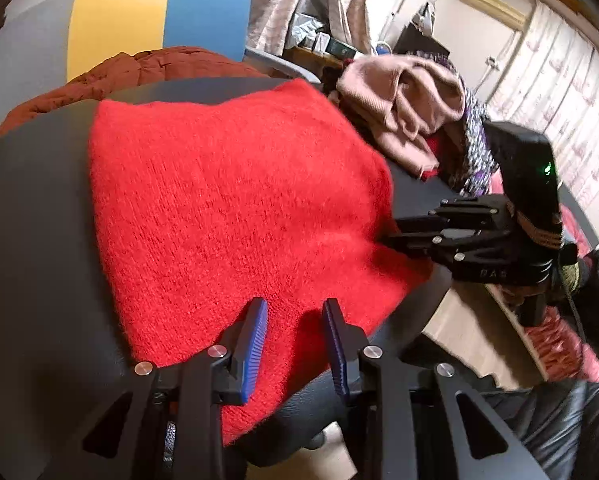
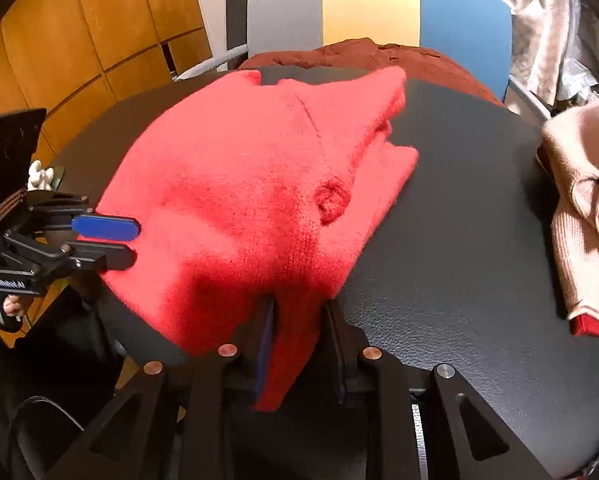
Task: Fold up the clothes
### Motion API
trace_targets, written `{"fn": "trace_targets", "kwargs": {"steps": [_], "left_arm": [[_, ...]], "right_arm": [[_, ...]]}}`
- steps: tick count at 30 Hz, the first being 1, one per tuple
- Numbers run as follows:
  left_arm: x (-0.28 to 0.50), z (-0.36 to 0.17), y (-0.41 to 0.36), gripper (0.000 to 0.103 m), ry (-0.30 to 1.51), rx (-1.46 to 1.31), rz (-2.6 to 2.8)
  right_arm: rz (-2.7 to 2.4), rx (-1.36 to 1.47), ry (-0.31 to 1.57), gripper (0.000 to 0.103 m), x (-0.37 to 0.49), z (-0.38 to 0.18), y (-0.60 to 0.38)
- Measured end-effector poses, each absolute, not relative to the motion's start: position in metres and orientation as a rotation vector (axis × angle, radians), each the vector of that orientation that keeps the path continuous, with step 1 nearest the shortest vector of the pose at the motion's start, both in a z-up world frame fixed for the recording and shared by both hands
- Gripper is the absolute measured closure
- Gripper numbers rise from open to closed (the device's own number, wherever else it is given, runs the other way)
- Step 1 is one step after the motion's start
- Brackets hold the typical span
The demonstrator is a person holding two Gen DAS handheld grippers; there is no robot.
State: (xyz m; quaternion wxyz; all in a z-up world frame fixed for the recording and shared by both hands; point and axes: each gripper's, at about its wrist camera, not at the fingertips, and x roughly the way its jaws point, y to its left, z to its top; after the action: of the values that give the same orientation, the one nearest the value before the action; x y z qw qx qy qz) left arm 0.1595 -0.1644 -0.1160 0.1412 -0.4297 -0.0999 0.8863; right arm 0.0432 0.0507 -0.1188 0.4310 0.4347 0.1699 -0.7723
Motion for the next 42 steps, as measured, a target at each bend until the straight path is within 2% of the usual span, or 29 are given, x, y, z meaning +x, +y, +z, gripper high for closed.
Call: {"fn": "trace_targets", "kwargs": {"steps": [3,6,10,13,16,19,21,23,26,28,33,37,42], "left_arm": [[0.162,-0.096,-0.180,0.074,-0.394,-1.168,2.605],[0.158,-0.072,-0.206,0.073,-0.536,-1.061,2.702],[0.144,-0.051,-0.228,0.073,-0.650,-0.964,2.879],[0.130,-0.046,-0.237,0.073,-0.755,-0.933,2.944],[0.114,-0.050,-0.238,0.073,-0.813,-0.942,3.028],[0.092,-0.064,-0.236,0.073,-0.847,-1.020,3.055],[0.076,-0.083,-0.234,0.073,-0.823,-1.121,3.045],[0.063,-0.106,-0.230,0.072,-0.791,-1.234,3.024],[0.057,-0.123,-0.220,0.071,-0.614,-1.187,3.138],[0.051,-0.128,-0.222,0.069,-0.558,-1.182,3.165],[0.026,-0.135,-0.248,0.068,-0.577,-1.199,3.169],[0.009,-0.135,-0.264,0.068,-0.549,-1.232,3.168],[0.030,-0.131,-0.258,0.068,-0.510,-1.239,3.182]], "right_arm": [[-1.942,1.107,0.418,0.066,0.032,-0.093,0.055],[-2.047,1.047,0.353,0.066,0.018,-0.053,0.060],[-2.139,0.945,0.158,0.066,-0.002,-0.012,0.034],[-2.165,0.940,0.044,0.063,-0.012,-0.015,0.002],[-2.213,0.984,-0.036,0.063,-0.032,-0.041,-0.027],[-2.281,1.041,-0.011,0.063,-0.048,-0.073,-0.045],[-2.308,1.083,0.030,0.063,-0.056,-0.105,-0.045],[-2.312,1.037,-0.036,0.063,-0.062,-0.117,-0.037],[-2.289,1.042,-0.064,0.062,-0.069,-0.121,-0.040],[-2.277,1.044,-0.082,0.061,-0.076,-0.124,-0.046],[-2.242,1.046,-0.156,0.061,-0.100,-0.132,-0.066],[-2.243,1.052,-0.147,0.060,-0.109,-0.131,-0.079],[-2.206,1.060,-0.169,0.060,-0.100,-0.128,-0.073]]}}
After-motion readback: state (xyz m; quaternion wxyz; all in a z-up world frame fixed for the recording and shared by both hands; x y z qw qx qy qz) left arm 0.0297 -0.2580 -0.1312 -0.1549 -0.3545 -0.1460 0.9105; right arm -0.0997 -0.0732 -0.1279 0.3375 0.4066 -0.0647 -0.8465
